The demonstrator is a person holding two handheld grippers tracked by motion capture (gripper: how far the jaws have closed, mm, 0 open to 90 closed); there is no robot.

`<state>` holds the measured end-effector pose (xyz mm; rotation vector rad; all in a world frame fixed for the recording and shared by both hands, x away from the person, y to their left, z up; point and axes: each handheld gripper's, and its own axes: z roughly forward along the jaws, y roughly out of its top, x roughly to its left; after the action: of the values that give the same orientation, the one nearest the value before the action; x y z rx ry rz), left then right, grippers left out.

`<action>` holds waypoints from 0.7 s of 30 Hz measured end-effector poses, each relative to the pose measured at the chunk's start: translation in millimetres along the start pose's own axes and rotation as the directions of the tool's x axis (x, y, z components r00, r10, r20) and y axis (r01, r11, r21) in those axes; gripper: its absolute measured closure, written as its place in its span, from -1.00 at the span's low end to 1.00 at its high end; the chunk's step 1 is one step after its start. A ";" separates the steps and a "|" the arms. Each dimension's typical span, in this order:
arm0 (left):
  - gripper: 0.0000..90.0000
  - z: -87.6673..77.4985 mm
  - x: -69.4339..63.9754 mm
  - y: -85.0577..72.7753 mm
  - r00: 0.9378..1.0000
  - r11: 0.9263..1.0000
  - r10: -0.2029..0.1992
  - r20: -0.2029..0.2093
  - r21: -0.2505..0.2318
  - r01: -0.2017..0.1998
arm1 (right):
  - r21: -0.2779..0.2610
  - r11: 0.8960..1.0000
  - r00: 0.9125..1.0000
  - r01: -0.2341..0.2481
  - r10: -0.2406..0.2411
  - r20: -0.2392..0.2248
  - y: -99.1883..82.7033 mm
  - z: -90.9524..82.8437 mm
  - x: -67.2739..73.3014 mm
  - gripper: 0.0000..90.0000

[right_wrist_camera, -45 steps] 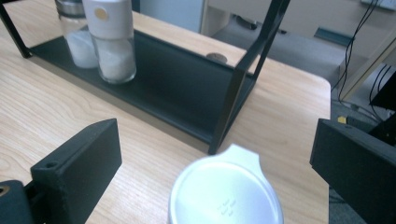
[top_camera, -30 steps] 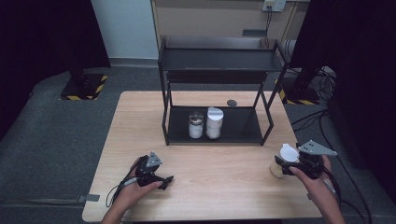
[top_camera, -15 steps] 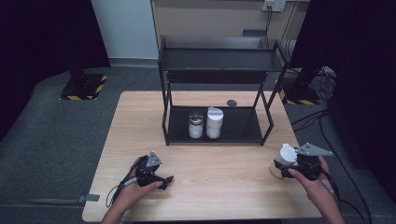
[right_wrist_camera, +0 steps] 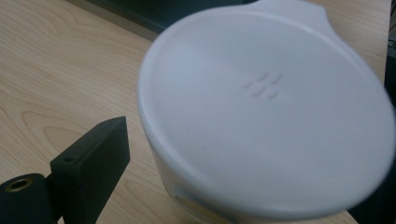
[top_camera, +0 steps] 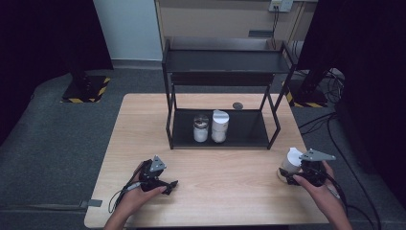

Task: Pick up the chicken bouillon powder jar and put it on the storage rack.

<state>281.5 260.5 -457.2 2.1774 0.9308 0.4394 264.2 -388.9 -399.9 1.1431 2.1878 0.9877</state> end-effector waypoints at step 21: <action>-1.00 0.0 0.0 0.0 1.000 1.000 0.000 0.000 0.000 0.000 | 0.019 1.000 1.000 -0.025 0.025 0.015 -1.8 5.3 -0.1 -0.51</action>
<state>281.5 260.6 -457.2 2.1774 0.9307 0.4395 267.0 -387.6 -404.6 1.1854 2.1812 0.9670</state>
